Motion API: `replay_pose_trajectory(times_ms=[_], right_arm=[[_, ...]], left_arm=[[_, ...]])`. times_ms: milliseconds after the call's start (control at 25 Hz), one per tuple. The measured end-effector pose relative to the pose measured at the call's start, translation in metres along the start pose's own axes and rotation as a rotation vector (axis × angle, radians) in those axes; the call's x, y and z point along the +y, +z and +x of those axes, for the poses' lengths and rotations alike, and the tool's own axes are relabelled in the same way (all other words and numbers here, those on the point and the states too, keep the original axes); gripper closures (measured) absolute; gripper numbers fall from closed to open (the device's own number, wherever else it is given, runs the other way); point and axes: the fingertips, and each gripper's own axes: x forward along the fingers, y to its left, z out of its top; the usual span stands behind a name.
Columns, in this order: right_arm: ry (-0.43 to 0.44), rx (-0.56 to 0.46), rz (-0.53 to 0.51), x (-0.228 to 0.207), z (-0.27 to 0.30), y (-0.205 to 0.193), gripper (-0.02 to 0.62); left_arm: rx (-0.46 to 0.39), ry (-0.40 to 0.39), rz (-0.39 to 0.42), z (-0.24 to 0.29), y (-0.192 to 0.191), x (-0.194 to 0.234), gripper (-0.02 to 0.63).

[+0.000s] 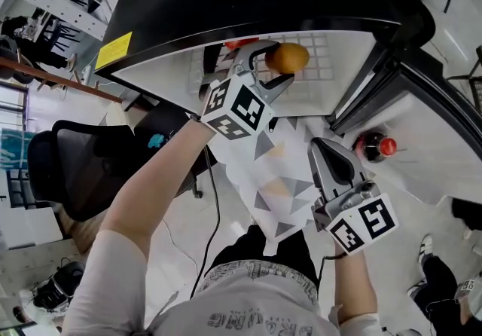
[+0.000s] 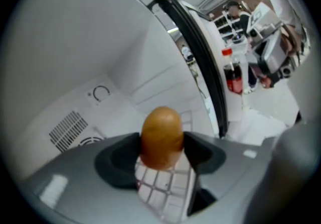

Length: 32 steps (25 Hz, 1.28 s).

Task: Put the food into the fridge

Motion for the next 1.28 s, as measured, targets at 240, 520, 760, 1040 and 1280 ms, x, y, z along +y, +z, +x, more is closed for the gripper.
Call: replay_pose_trajectory(times_ms=[240, 520, 760, 1040, 1280], right_arm=[[0.002, 0.008, 0.021, -0.001, 0.0, -0.01, 0.594], [-0.006, 0.005, 0.026, -0.005, 0.0, -0.011, 0.594], [-0.007, 0.003, 0.03, -0.006, 0.0, -0.011, 0.594], [-0.002, 0.006, 0.038, -0.005, 0.0, -0.012, 0.594], [-0.003, 0.005, 0.037, -0.007, 0.002, -0.01, 0.594]], left_arm=[[0.035, -0.014, 0.035, 0.012, -0.005, 0.0, 0.325], [0.078, -0.034, 0.055, 0.021, -0.005, 0.001, 0.325], [0.098, -0.052, 0.092, 0.027, -0.006, -0.003, 0.325], [0.109, -0.055, 0.106, 0.031, -0.005, -0.006, 0.324], [0.109, -0.077, 0.101, 0.033, -0.003, -0.008, 0.316]])
